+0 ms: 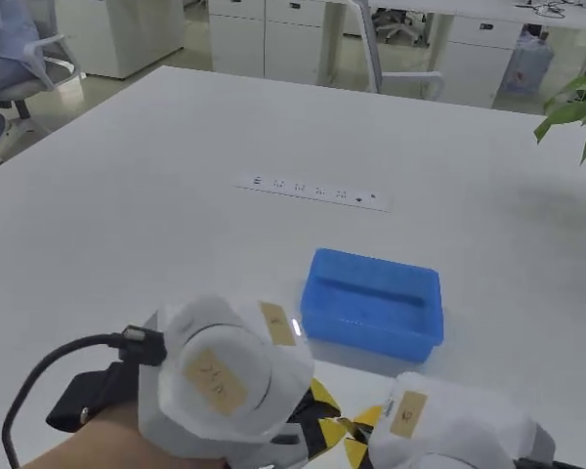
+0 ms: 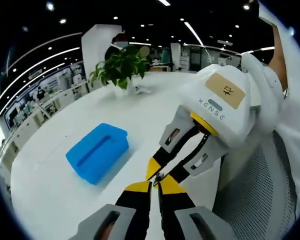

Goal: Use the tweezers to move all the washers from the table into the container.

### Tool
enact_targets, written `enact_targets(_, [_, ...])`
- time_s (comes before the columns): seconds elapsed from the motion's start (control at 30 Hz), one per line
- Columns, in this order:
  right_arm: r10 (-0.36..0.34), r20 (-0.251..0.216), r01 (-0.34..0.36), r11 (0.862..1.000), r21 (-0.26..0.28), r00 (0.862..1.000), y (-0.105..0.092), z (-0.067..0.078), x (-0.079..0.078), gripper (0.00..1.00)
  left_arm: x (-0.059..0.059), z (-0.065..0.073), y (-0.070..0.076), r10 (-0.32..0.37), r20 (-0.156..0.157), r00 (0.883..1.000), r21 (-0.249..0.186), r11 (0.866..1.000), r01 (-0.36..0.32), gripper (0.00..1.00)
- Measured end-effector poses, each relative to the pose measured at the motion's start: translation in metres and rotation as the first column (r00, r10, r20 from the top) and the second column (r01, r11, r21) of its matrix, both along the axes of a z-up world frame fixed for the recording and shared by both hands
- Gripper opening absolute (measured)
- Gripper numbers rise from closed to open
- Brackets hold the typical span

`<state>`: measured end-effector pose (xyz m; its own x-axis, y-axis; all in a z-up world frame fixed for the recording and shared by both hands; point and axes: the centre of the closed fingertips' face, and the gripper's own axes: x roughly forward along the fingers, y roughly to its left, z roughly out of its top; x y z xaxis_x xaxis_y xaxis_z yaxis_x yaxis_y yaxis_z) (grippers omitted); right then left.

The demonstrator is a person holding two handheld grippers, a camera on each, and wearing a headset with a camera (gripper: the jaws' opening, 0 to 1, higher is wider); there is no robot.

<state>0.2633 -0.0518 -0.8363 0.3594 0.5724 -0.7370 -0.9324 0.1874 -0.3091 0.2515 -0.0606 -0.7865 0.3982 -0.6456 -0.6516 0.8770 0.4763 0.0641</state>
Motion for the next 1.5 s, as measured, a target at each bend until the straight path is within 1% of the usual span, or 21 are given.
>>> enact_targets(0.17, [0.01, 0.018, -0.01, 1.0, -0.007, 1.0, 0.001, -0.001, -0.002, 0.04, 0.0, -0.006, -0.002, -0.034, -0.02, 0.999, 0.014, 0.999, 0.035, 0.0])
enact_targets(0.23, [0.015, 0.019, -0.014, 1.0, -0.006, 1.0, 0.002, -0.002, -0.003, 0.04, -0.002, -0.009, -0.001, -0.086, -0.014, 0.996, 0.047, 0.995, 0.087, 0.0])
enact_targets(0.37, [-0.002, 0.035, 0.002, 1.0, 0.005, 0.999, 0.003, -0.003, 0.0, 0.05, 0.001, -0.012, 0.001, -0.117, -0.012, 0.993, 0.049, 0.992, 0.117, 0.0])
enact_targets(0.47, [-0.049, -0.018, 0.05, 0.998, 0.049, 0.999, 0.0, -0.002, -0.005, 0.11, 0.002, -0.021, 0.009, -0.162, -0.017, 0.987, 0.087, 0.983, 0.163, 0.0])
enact_targets(0.57, [-0.071, -0.071, 0.079, 0.992, 0.103, 0.995, -0.006, 0.003, -0.016, 0.2, 0.003, -0.035, 0.018, -0.221, 0.0, 0.975, 0.178, 0.96, 0.218, 0.0])
enact_targets(0.6, [-0.107, -0.1, 0.117, 0.987, 0.109, 0.989, -0.013, 0.004, -0.02, 0.25, 0.002, -0.041, 0.02, -0.253, 0.001, 0.967, 0.198, 0.948, 0.248, 0.0])
enact_targets(0.7, [-0.17, -0.14, 0.189, 0.973, 0.133, 0.975, -0.03, 0.01, -0.027, 0.27, 0.006, -0.06, 0.024, -0.271, -0.02, 0.962, 0.237, 0.934, 0.268, 0.0])
enact_targets(0.73, [-0.188, -0.155, 0.211, 0.966, 0.148, 0.97, -0.036, 0.014, -0.029, 0.28, 0.007, -0.067, 0.027, -0.271, -0.034, 0.962, 0.254, 0.929, 0.271, 0.0])
enact_targets(0.8, [-0.241, -0.18, 0.272, 0.947, 0.172, 0.954, -0.048, 0.023, -0.03, 0.3, 0.011, -0.077, 0.03, -0.307, -0.02, 0.952, 0.294, 0.908, 0.299, 0.0])
enact_targets(0.87, [-0.276, -0.212, 0.318, 0.927, 0.199, 0.937, -0.056, 0.029, -0.031, 0.31, 0.013, -0.083, 0.03, -0.327, -0.025, 0.945, 0.309, 0.896, 0.318, 0.0])
enact_targets(1.0, [-0.353, -0.309, 0.437, 0.859, 0.267, 0.883, -0.07, 0.042, -0.033, 0.32, 0.016, -0.091, 0.028, -0.376, -0.036, 0.926, 0.339, 0.867, 0.365, 0.0])
enact_targets(1.03, [-0.378, -0.334, 0.474, 0.835, 0.281, 0.864, -0.074, 0.044, -0.032, 0.33, 0.017, -0.092, 0.028, -0.379, -0.039, 0.925, 0.346, 0.863, 0.368, 0.0])
enact_targets(1.1, [-0.399, -0.356, 0.506, 0.812, 0.293, 0.845, -0.08, 0.044, -0.033, 0.32, 0.019, -0.093, 0.027, -0.385, -0.03, 0.923, 0.36, 0.857, 0.369, 0.0])
enact_targets(1.13, [-0.408, -0.355, 0.514, 0.807, 0.29, 0.841, -0.083, 0.043, -0.032, 0.32, 0.022, -0.092, 0.026, -0.385, -0.012, 0.923, 0.359, 0.86, 0.363, 0.0])
enact_targets(1.2, [-0.42, -0.357, 0.525, 0.802, 0.283, 0.834, -0.087, 0.042, -0.032, 0.34, 0.023, -0.092, 0.027, -0.367, -0.01, 0.93, 0.357, 0.868, 0.346, 0.0])
enact_targets(1.27, [-0.434, -0.356, 0.539, 0.792, 0.287, 0.828, -0.091, 0.044, -0.032, 0.35, 0.025, -0.091, 0.027, -0.35, 0.024, 0.937, 0.36, 0.877, 0.318, 0.01])
enact_targets(1.3, [-0.438, -0.354, 0.543, 0.787, 0.292, 0.826, -0.092, 0.046, -0.032, 0.36, 0.027, -0.09, 0.03, -0.317, 0.043, 0.947, 0.367, 0.887, 0.28, 0.02])
enact_targets(1.33, [-0.445, -0.348, 0.548, 0.78, 0.302, 0.825, -0.092, 0.049, -0.031, 0.36, 0.028, -0.087, 0.031, -0.285, 0.052, 0.957, 0.356, 0.901, 0.249, 0.03])
enact_targets(1.37, [-0.45, -0.343, 0.551, 0.776, 0.306, 0.824, -0.093, 0.05, -0.031, 0.37, 0.026, -0.084, 0.031, -0.218, 0.042, 0.975, 0.306, 0.932, 0.196, 0.03])
enact_targets(1.43, [-0.461, -0.33, 0.554, 0.777, 0.3, 0.824, -0.096, 0.047, -0.029, 0.38, 0.025, -0.077, 0.035, -0.085, 0.001, 0.996, 0.227, 0.97, 0.082, 0.13])
enact_targets(1.5, [-0.47, -0.317, 0.557, 0.777, 0.293, 0.824, -0.098, 0.046, -0.028, 0.41, 0.025, -0.067, 0.04, 0.035, -0.027, 0.999, 0.16, 0.987, -0.03, 0.2])
